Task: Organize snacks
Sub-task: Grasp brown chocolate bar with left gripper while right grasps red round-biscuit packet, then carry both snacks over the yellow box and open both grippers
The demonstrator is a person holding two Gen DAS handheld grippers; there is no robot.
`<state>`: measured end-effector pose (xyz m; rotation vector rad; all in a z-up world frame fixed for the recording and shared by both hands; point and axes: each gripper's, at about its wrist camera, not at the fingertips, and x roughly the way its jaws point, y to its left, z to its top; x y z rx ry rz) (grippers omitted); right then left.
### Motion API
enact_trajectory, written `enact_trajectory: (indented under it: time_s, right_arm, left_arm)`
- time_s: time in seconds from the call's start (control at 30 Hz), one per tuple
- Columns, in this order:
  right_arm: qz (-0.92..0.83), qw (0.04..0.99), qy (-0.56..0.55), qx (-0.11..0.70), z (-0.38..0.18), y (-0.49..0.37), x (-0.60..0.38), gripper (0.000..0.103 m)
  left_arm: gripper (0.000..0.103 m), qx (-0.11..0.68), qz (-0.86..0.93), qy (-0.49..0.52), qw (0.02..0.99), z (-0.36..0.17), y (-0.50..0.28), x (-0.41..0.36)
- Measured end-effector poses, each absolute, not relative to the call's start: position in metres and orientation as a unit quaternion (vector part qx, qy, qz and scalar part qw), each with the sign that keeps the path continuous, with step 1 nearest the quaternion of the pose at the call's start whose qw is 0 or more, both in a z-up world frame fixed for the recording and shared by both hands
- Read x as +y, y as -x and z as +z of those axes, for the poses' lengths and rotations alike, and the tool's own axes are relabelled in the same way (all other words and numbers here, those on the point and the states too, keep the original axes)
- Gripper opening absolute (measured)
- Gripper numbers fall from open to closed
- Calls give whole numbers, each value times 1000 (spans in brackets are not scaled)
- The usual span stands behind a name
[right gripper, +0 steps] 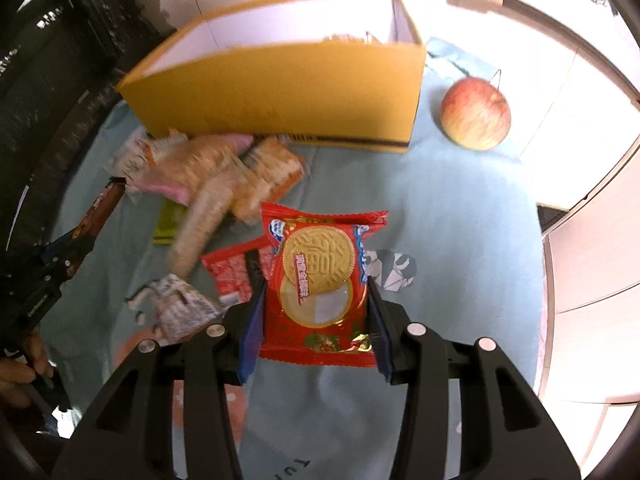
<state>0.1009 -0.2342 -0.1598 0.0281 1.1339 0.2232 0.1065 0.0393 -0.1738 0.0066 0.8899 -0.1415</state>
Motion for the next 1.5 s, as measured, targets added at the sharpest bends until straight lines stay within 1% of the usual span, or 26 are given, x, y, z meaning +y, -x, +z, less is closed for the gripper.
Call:
enact_trajectory:
  time_s: [0.17, 0.37, 0.53, 0.7, 0.97, 1.5]
  right_arm:
    - [115, 853, -21, 508, -129, -105, -224, 46]
    - [123, 881, -25, 457, -69, -114, -224, 46]
    - [122, 901, -29, 416, -19, -126, -231, 46]
    - [123, 912, -25, 390, 8, -141, -233, 46]
    - [127, 916, -21, 381, 13, -164, -235, 46]
    - [124, 908, -27, 400, -16, -254, -238, 46]
  left_arm:
    - [24, 393, -75, 5, 916, -134, -104, 34]
    - [24, 350, -76, 9, 934, -75, -118, 26]
    - [24, 338, -75, 15, 938, -32, -141, 16]
    - [24, 324, -74, 10, 943, -2, -158, 1]
    - [24, 331, -78, 5, 941, -4, -183, -15]
    - [24, 362, -66, 2, 930, -41, -278, -25]
